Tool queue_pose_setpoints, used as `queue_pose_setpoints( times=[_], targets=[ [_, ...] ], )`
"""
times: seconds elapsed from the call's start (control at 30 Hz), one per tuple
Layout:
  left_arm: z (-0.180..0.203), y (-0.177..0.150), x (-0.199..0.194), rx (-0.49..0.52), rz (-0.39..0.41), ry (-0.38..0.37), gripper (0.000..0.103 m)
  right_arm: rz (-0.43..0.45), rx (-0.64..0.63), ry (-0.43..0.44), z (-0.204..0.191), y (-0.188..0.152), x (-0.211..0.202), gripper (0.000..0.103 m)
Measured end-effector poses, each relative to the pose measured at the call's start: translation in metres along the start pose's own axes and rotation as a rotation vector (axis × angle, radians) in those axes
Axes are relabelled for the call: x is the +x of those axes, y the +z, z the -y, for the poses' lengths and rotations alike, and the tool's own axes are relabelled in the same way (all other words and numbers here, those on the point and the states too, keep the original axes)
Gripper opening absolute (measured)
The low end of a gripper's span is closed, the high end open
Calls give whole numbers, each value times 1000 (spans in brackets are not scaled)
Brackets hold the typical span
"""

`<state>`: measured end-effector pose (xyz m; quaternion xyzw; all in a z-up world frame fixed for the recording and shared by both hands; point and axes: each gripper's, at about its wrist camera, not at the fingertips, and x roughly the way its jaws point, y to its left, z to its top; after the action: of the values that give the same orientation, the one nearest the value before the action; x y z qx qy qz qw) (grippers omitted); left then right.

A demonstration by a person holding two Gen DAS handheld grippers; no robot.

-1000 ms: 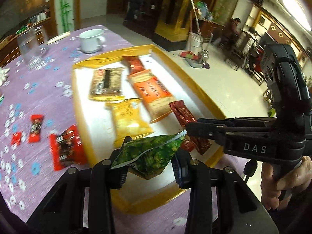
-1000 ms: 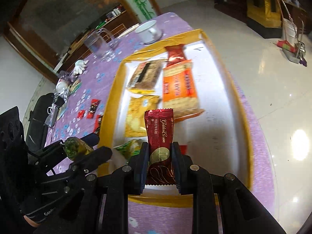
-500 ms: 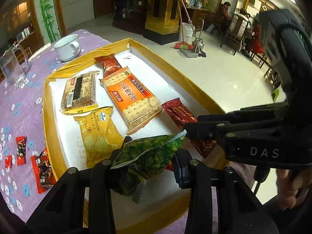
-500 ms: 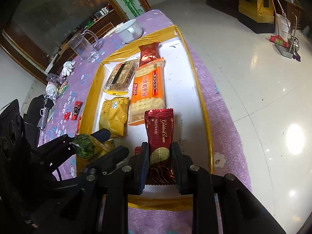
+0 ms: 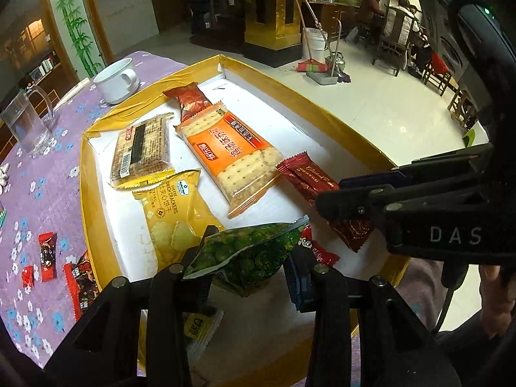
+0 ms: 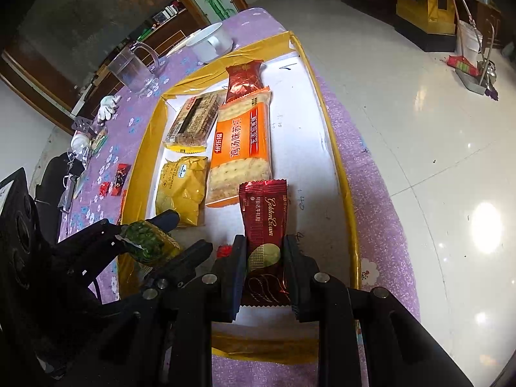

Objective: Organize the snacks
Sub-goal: 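Carry the chocolate bar and green bag with both tools over the white box, then lower both snacks into the white box and open both tools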

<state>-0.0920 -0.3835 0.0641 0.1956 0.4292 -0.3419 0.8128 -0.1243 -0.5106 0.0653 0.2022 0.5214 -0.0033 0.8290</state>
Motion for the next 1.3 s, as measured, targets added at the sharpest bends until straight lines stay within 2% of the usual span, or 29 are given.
queue_pose_setpoints(
  times=[0.9, 1.3],
  targets=[
    [2, -3, 0, 11, -2, 30, 36, -9, -7, -14, -2, -8, -3, 24],
    [0, -4, -6, 8, 4, 38, 39, 3, -25, -19, -7, -10, -9, 29]
  ],
)
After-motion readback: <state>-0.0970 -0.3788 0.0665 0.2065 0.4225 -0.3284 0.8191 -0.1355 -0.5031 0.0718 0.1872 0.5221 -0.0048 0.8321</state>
